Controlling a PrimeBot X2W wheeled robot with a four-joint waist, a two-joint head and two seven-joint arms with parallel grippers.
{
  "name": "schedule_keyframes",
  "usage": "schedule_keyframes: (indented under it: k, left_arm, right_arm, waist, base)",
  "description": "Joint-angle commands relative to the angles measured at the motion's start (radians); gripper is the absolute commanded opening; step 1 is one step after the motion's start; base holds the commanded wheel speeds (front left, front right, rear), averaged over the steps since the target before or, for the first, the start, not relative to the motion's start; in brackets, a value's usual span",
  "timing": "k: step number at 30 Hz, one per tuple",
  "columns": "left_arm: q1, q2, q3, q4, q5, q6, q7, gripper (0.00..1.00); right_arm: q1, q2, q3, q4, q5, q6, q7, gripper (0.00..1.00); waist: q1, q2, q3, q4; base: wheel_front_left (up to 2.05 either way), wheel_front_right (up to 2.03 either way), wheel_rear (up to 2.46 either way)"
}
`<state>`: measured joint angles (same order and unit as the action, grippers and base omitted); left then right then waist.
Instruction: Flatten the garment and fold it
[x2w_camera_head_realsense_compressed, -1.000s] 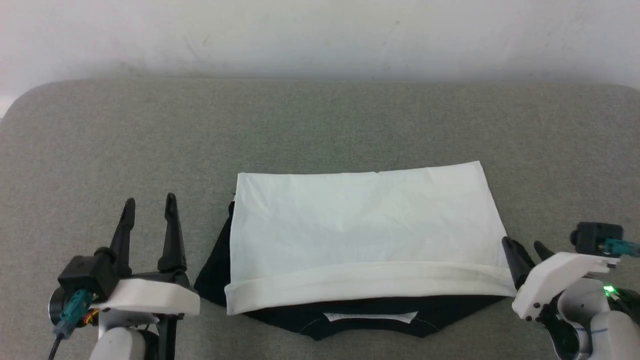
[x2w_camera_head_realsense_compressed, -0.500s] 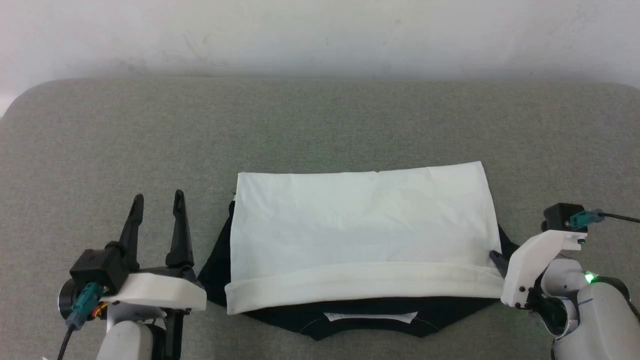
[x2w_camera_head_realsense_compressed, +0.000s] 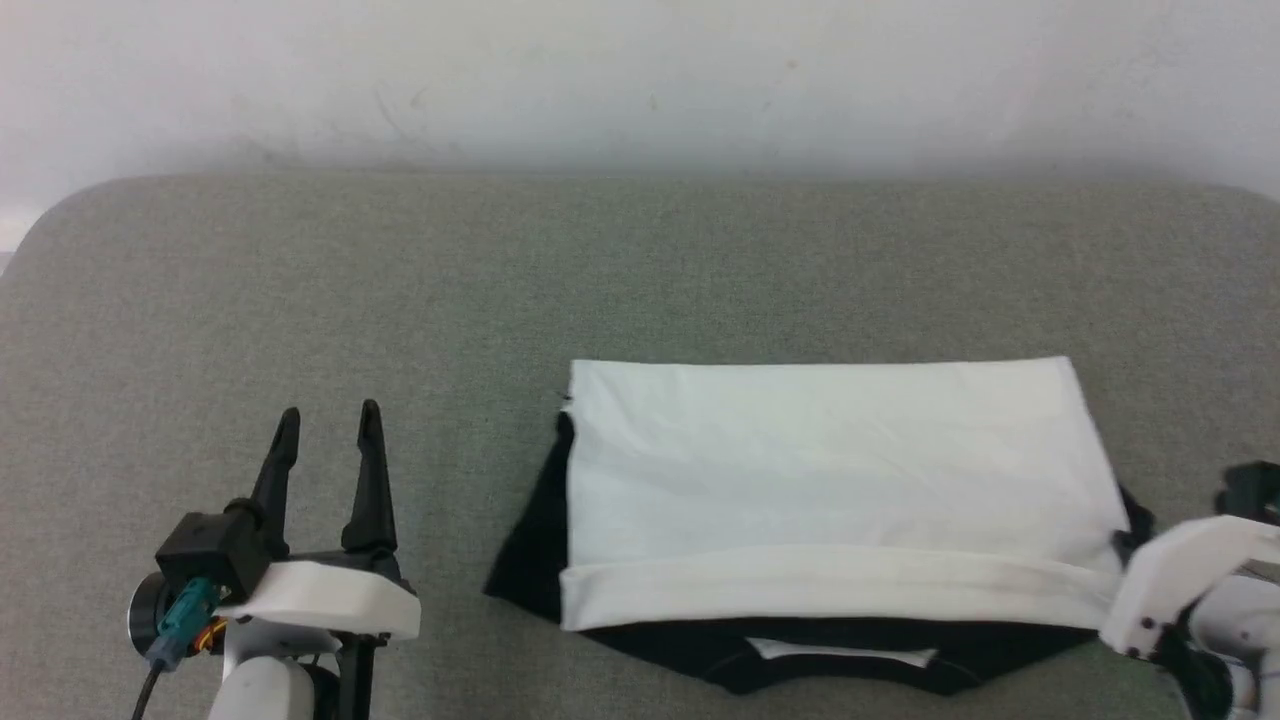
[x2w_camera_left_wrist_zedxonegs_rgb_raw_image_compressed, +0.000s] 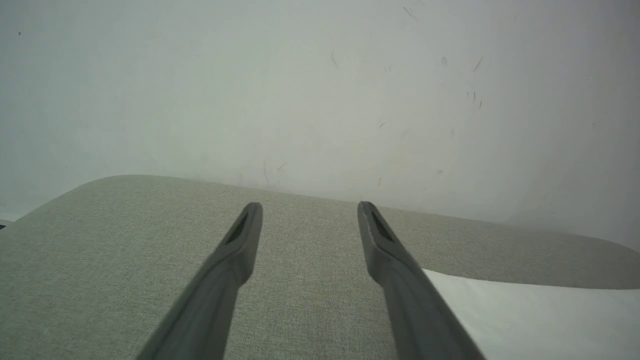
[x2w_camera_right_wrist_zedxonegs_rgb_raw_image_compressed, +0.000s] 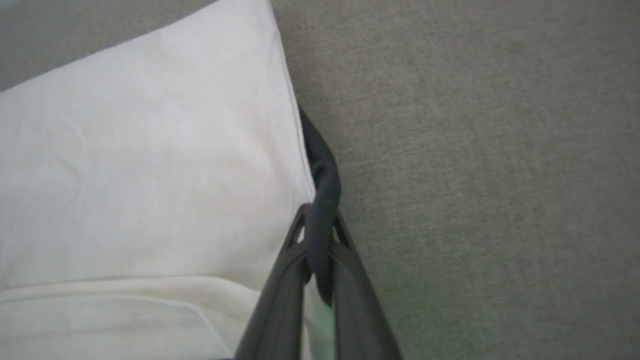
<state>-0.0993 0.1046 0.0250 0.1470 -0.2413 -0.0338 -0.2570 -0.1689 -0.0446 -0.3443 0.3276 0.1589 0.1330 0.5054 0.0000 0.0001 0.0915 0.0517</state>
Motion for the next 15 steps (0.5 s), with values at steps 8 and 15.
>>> schedule_keyframes:
  k: [8, 15]
  left_arm:
    - [0.032, -0.009, 0.008, 0.007, 0.017, -0.013, -0.005, 1.00]
    - [0.032, -0.014, 0.009, 0.004, 0.023, -0.019, -0.005, 1.00]
  right_arm:
    - [0.060, -0.006, -0.087, -0.118, -0.111, -0.002, -0.009, 0.00]
    - [0.127, -0.006, 0.054, -0.334, -0.061, -0.002, 0.069, 0.00]
  waist:
    - [0.0000, -0.0001, -0.012, -0.006]
    - [0.0000, -0.0001, -0.020, -0.003]
  base:
    - [0.00, 0.00, 0.00]
    - [0.00, 0.00, 0.00]
